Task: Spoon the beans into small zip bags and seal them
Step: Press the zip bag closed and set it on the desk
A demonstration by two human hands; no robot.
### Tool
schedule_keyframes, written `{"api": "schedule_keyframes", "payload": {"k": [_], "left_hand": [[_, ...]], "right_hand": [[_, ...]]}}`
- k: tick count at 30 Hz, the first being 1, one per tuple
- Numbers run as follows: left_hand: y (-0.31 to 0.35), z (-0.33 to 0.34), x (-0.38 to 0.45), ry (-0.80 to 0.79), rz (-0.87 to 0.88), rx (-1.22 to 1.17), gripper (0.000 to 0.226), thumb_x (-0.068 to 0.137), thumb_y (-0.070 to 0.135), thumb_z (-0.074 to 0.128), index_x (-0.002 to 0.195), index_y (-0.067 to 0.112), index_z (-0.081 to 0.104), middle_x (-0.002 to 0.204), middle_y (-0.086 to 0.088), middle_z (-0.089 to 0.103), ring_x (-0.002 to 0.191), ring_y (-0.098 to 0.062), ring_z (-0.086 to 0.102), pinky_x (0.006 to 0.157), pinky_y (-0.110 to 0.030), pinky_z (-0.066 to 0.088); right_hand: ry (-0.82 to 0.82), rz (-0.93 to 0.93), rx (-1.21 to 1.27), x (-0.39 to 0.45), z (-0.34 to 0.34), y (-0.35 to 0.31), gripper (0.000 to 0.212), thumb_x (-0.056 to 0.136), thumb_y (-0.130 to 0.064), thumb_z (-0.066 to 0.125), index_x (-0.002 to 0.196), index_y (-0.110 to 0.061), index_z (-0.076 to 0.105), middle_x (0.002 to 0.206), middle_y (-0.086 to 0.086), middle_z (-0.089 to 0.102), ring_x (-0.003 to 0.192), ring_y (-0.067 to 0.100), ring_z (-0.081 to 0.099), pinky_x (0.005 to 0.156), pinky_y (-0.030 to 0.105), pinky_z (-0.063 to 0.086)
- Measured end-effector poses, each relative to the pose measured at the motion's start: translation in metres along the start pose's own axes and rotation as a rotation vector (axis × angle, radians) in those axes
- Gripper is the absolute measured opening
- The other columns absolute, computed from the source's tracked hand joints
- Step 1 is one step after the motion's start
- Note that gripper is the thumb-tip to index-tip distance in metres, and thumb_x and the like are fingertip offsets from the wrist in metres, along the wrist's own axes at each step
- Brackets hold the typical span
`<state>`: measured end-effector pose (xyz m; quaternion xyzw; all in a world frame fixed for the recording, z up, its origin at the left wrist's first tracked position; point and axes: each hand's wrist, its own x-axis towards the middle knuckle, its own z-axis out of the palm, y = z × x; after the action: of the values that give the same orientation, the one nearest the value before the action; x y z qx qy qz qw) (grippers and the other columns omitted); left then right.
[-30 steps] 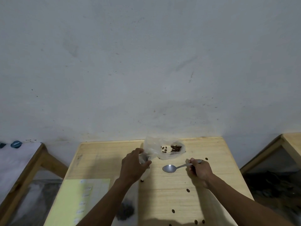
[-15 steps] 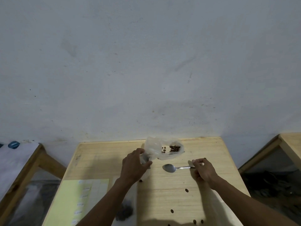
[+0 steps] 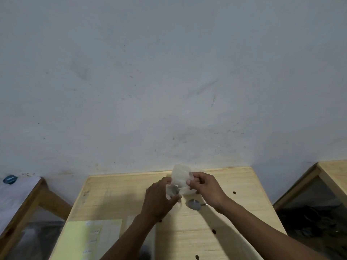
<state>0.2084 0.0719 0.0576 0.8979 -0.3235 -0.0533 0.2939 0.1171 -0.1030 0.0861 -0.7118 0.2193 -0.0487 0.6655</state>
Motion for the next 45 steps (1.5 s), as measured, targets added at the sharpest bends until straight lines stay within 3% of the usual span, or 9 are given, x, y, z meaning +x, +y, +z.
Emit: {"api": "schedule_keyframes", "payload": {"k": [6, 10, 15, 20, 24, 27, 32, 36, 45], "left_hand": [[-0.006, -0.011, -0.002, -0.135, 0.006, -0.215, 0.045, 0.087, 0.05, 0.064, 0.125, 0.032, 0.048, 0.118, 0.014, 0.064, 0.106, -0.004, 0.061, 0.088, -0.026, 0.053], [-0.006, -0.016, 0.002, -0.157, -0.062, -0.327, 0.05, 0.08, 0.046, 0.074, 0.122, 0.03, 0.053, 0.101, 0.011, 0.068, 0.092, -0.001, 0.064, 0.077, -0.017, 0.052], [0.002, -0.021, 0.005, -0.14, -0.084, -0.311, 0.034, 0.08, 0.03, 0.076, 0.108, 0.021, 0.059, 0.082, 0.012, 0.06, 0.074, -0.003, 0.06, 0.061, -0.009, 0.045], [0.008, -0.025, 0.007, -0.125, -0.133, -0.406, 0.028, 0.076, 0.028, 0.081, 0.095, 0.022, 0.061, 0.076, 0.006, 0.067, 0.065, 0.002, 0.062, 0.059, -0.011, 0.047], [0.007, -0.03, 0.009, -0.18, -0.217, -0.722, 0.062, 0.056, 0.04, 0.087, 0.107, 0.014, 0.063, 0.095, -0.006, 0.075, 0.086, -0.015, 0.073, 0.073, -0.029, 0.06], [0.005, -0.032, 0.009, -0.186, -0.212, -0.681, 0.062, 0.058, 0.045, 0.084, 0.109, 0.018, 0.063, 0.092, -0.006, 0.075, 0.084, -0.017, 0.072, 0.074, -0.03, 0.059], [0.015, -0.042, 0.017, -0.058, -0.175, -0.702, 0.026, 0.079, 0.02, 0.079, 0.102, 0.018, 0.067, 0.086, -0.001, 0.071, 0.077, -0.01, 0.067, 0.07, -0.021, 0.053], [0.023, -0.048, 0.021, -0.001, -0.093, -0.607, 0.005, 0.084, 0.02, 0.075, 0.085, 0.021, 0.07, 0.076, 0.007, 0.068, 0.071, -0.005, 0.06, 0.068, -0.021, 0.051], [0.036, -0.046, 0.019, 0.01, 0.109, -0.427, 0.006, 0.089, 0.021, 0.066, 0.083, 0.024, 0.066, 0.08, 0.01, 0.068, 0.079, -0.008, 0.063, 0.073, -0.024, 0.052]], "right_hand": [[0.088, -0.055, -0.054, 0.006, -0.003, -0.008, 0.007, 0.09, -0.019, 0.068, 0.087, -0.015, 0.073, 0.07, -0.007, 0.069, 0.066, 0.008, 0.064, 0.066, 0.025, 0.051], [0.073, -0.081, -0.101, 0.011, -0.006, -0.009, 0.012, 0.092, -0.013, 0.064, 0.088, -0.015, 0.075, 0.082, -0.001, 0.075, 0.08, 0.02, 0.07, 0.085, 0.044, 0.057], [0.074, -0.116, -0.226, 0.011, -0.013, -0.014, 0.02, 0.093, -0.011, 0.06, 0.079, -0.018, 0.072, 0.078, 0.0, 0.072, 0.076, 0.018, 0.066, 0.081, 0.049, 0.056], [0.042, -0.139, -0.264, 0.007, -0.02, -0.026, 0.019, 0.094, -0.009, 0.058, 0.079, -0.015, 0.069, 0.073, -0.003, 0.068, 0.067, 0.011, 0.06, 0.066, 0.032, 0.054], [0.018, -0.065, -0.056, 0.003, -0.024, -0.037, 0.015, 0.097, -0.004, 0.056, 0.09, -0.001, 0.069, 0.072, 0.002, 0.07, 0.059, 0.003, 0.062, 0.057, 0.015, 0.048], [0.01, -0.092, -0.109, 0.004, -0.03, -0.038, 0.015, 0.097, -0.007, 0.057, 0.09, -0.006, 0.069, 0.074, -0.001, 0.071, 0.064, 0.006, 0.06, 0.06, 0.014, 0.046], [-0.032, -0.156, -0.28, 0.006, -0.036, -0.046, 0.016, 0.096, -0.013, 0.059, 0.083, -0.016, 0.068, 0.088, 0.003, 0.073, 0.071, 0.006, 0.058, 0.069, 0.018, 0.048], [-0.096, -0.225, -0.431, 0.005, -0.037, -0.05, 0.021, 0.095, -0.016, 0.059, 0.077, -0.024, 0.063, 0.087, -0.005, 0.071, 0.072, 0.006, 0.057, 0.073, 0.027, 0.049], [-0.136, -0.412, -0.819, 0.001, -0.025, -0.061, 0.014, 0.085, -0.04, 0.064, 0.096, -0.034, 0.058, 0.099, -0.014, 0.058, 0.094, 0.007, 0.051, 0.084, 0.025, 0.043]]}}
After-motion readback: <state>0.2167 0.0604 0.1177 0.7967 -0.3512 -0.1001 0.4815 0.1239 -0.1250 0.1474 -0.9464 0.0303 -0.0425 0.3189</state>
